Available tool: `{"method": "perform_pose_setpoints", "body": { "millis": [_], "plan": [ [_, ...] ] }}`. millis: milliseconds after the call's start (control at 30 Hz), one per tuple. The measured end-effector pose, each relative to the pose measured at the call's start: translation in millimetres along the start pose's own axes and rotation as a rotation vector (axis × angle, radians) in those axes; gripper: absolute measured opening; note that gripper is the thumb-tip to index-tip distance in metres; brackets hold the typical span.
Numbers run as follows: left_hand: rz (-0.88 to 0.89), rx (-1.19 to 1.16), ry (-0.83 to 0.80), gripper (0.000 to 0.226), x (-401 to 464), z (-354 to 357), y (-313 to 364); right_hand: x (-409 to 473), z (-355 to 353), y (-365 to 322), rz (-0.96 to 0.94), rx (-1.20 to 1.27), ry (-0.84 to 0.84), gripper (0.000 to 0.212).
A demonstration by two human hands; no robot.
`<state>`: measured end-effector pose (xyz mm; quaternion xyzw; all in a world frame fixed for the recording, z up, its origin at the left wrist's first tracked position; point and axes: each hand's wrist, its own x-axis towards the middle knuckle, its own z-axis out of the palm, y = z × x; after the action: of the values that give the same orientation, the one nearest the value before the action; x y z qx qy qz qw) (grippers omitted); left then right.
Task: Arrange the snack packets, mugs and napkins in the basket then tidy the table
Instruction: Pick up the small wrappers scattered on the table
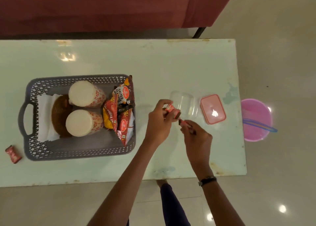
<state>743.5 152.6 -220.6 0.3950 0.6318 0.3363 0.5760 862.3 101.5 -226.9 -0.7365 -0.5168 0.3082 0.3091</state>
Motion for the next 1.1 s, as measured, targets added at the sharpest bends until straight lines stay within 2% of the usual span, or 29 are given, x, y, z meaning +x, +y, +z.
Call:
{"method": "perform_pose_setpoints", "body": {
  "millis": [167, 333, 500, 600, 700, 900, 1100],
  "plan": [
    [0.052, 0.158, 0.077, 0.012, 27, 41, 8, 23, -23, 12, 0.111, 0.043, 0.069, 0.013],
    [0.034, 0.248, 0.051, 0.031, 25, 40, 2, 31, -30, 15, 0.124, 0.029, 0.062, 0.013],
    [-0.021, 0.176, 0.119, 0.028, 4, 28, -12, 34, -26, 1, 0.083, 0.076, 0.051, 0.014],
    [-0.063, 0.115, 0.137, 0.029, -8, 23, -15, 42, -22, -11, 0.113, 0.185, -0.012, 0.025],
    [-0.048, 0.09, 0.138, 0.028, -15, 20, -17, 44, -17, -11, 0.123, 0.151, -0.029, 0.035],
    [0.011, -0.03, 0.178, 0.023, -22, 0, -10, 22, -13, -26, 0.052, 0.186, -0.071, 0.028],
    [0.047, -0.134, 0.283, 0.02, -38, -63, 1, 0, 27, -80, -0.073, 0.197, -0.202, 0.035]
  ]
}}
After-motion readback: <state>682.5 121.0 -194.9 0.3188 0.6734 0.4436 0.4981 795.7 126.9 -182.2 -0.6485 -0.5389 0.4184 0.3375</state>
